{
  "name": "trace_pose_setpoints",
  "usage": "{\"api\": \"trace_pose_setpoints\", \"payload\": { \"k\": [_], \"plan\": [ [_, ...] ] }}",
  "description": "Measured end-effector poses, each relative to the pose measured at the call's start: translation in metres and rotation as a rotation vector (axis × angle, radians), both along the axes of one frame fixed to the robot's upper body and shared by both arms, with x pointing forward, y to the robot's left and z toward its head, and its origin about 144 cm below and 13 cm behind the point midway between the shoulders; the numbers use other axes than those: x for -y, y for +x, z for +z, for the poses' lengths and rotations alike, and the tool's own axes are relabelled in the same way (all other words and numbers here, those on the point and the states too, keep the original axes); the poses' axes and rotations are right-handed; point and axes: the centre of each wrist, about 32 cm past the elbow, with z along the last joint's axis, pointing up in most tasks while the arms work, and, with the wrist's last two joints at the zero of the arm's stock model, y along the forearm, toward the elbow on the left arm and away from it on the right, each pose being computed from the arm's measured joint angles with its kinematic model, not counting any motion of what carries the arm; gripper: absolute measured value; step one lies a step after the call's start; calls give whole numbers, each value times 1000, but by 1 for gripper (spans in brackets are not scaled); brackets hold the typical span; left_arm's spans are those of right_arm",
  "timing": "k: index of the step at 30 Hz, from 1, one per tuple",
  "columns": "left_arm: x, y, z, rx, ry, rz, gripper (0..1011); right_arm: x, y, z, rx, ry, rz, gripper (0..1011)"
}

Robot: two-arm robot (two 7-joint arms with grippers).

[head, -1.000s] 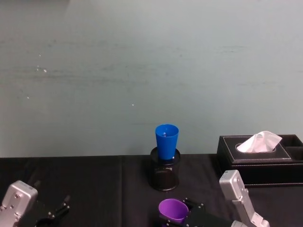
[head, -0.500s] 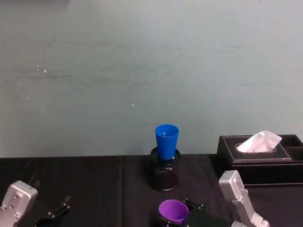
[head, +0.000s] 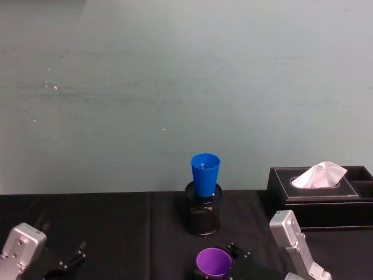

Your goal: Pick up one cup with a gripper and tap it against the other cup.

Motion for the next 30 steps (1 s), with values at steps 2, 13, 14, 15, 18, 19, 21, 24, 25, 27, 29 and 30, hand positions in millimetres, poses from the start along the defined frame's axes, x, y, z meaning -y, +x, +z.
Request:
{"api": "trace_pose_setpoints", "payload": {
  "k": [2, 13, 14, 15, 18, 19, 21, 24, 25, 27, 29, 30],
  "plan": [
    [0, 0, 0, 0, 0, 0, 1000, 0, 0, 0, 0, 0, 0, 1002],
    [0, 0, 0, 0, 0, 0, 1000, -1, -3, 3, 44, 17, -6, 1002],
    [0, 0, 0, 0, 0, 0, 1000, 0, -4, 5, 61, 27, -14, 1003],
    [0, 0, 0, 0, 0, 0, 1000, 0, -5, 5, 70, 32, -21, 1002],
    [0, 0, 0, 0, 0, 0, 1000, 1, -7, 8, 97, 50, -40, 1003],
    [0, 0, 0, 0, 0, 0, 1000, 1, -8, 10, 115, 61, -57, 1002],
    [0, 0, 0, 0, 0, 0, 1000, 2, -11, 13, 134, 78, -97, 1002],
    [0, 0, 0, 0, 0, 0, 1000, 0, -17, 19, 155, 86, -175, 1002],
    [0, 0, 0, 0, 0, 0, 1000, 0, -18, 21, 159, 87, -202, 1002],
    [0, 0, 0, 0, 0, 0, 1000, -3, -23, 26, 168, 78, -279, 1002],
    [0, 0, 0, 0, 0, 0, 1000, -5, -25, 28, 170, 69, -330, 1003],
    [0, 0, 0, 0, 0, 0, 1000, -6, -26, 29, 170, 65, -359, 1003]
  ]
}}
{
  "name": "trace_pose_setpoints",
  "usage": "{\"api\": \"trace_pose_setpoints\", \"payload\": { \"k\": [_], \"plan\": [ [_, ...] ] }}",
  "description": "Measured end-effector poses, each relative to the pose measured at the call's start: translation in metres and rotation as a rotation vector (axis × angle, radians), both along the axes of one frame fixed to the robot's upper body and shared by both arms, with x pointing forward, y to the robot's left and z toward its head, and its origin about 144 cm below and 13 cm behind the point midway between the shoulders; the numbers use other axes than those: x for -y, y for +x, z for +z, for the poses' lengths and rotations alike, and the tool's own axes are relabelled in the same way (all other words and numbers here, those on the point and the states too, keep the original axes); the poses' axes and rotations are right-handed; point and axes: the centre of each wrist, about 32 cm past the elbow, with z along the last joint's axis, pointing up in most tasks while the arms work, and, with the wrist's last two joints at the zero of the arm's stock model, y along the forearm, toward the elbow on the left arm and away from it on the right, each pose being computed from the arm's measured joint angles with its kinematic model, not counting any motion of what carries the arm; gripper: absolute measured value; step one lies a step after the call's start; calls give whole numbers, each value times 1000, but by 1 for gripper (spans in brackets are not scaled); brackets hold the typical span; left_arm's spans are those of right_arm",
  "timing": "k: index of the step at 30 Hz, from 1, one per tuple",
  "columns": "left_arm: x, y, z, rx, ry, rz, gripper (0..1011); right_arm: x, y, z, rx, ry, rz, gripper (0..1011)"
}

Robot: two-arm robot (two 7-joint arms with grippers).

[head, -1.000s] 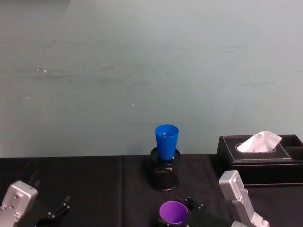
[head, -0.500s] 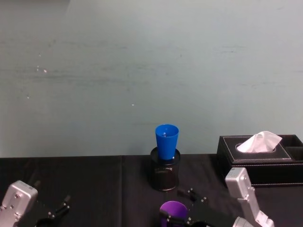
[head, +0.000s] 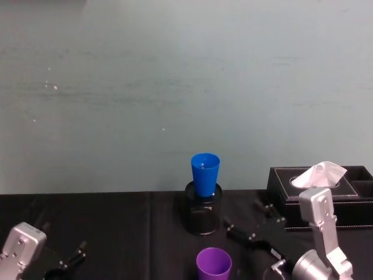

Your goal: Pick up one cup with a gripper and tap it against the other cup.

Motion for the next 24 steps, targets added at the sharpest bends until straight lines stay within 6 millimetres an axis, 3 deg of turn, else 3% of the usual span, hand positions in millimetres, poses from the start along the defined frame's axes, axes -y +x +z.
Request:
{"api": "trace_pose_setpoints", "payload": {
  "k": [10, 24],
  "plan": [
    [0, 0, 0, 0, 0, 0, 1000, -15, -2, 0, -66, -13, -289, 1003],
    [0, 0, 0, 0, 0, 0, 1000, -16, 1, -10, -102, -22, -344, 1003]
  ]
}}
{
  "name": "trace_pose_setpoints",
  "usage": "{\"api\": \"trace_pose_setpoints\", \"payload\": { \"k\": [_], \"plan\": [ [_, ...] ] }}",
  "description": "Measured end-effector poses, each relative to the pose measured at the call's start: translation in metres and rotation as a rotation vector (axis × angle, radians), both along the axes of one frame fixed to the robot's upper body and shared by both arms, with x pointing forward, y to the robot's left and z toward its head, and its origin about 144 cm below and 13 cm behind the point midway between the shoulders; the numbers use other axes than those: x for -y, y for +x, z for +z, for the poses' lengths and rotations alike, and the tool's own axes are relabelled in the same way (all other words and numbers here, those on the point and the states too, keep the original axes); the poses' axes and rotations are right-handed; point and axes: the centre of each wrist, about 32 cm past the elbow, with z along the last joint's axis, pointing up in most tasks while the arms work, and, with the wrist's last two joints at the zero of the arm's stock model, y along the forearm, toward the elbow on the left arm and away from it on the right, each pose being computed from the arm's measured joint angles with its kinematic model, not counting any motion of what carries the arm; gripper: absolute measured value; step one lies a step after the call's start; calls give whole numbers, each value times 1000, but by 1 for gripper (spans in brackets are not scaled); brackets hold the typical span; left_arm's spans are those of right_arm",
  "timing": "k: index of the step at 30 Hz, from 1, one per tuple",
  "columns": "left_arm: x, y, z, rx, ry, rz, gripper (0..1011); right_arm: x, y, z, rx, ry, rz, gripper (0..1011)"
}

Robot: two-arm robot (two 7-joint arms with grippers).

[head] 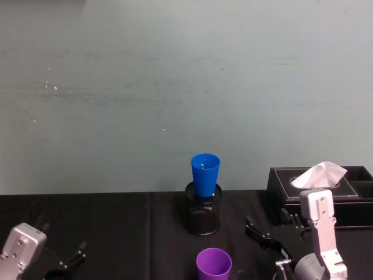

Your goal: Pick up one cup with a gripper and tap it against the other cup.

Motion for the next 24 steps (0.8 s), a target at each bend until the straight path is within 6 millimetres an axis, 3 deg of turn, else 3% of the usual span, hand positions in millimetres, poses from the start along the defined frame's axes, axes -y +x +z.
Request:
{"api": "trace_pose_setpoints", "payload": {
  "k": [24],
  "plan": [
    [0, 0, 0, 0, 0, 0, 1000, 0, 0, 1, 5, -1, 9, 1002]
  ]
}}
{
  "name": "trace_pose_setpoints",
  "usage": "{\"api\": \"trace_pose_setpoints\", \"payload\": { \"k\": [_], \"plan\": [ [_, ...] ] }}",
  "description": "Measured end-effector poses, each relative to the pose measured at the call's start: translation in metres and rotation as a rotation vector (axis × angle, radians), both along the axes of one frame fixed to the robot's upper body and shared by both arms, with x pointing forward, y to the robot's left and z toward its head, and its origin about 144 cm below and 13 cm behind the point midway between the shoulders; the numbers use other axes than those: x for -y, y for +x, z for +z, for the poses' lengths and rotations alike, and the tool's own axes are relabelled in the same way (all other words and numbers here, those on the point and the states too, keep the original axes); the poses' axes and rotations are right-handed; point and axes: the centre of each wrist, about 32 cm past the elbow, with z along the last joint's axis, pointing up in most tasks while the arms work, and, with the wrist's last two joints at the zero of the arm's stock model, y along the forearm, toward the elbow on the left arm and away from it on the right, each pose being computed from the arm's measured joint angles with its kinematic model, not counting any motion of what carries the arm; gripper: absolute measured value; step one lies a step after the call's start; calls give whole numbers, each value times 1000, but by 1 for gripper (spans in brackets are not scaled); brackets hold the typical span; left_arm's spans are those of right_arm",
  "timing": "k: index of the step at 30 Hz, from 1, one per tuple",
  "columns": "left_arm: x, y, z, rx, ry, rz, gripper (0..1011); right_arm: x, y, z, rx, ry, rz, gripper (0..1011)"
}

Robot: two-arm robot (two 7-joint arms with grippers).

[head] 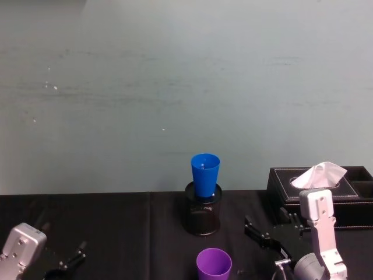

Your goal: Pick up one cup with a gripper and tap it against the other cup.

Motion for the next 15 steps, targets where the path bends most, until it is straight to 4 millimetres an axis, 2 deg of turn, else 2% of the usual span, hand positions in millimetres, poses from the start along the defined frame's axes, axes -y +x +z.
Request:
{"api": "trace_pose_setpoints", "payload": {
  "k": [15],
  "plan": [
    [0, 0, 0, 0, 0, 0, 1000, 0, 0, 0, 1, 1, 1, 1003]
  ]
}}
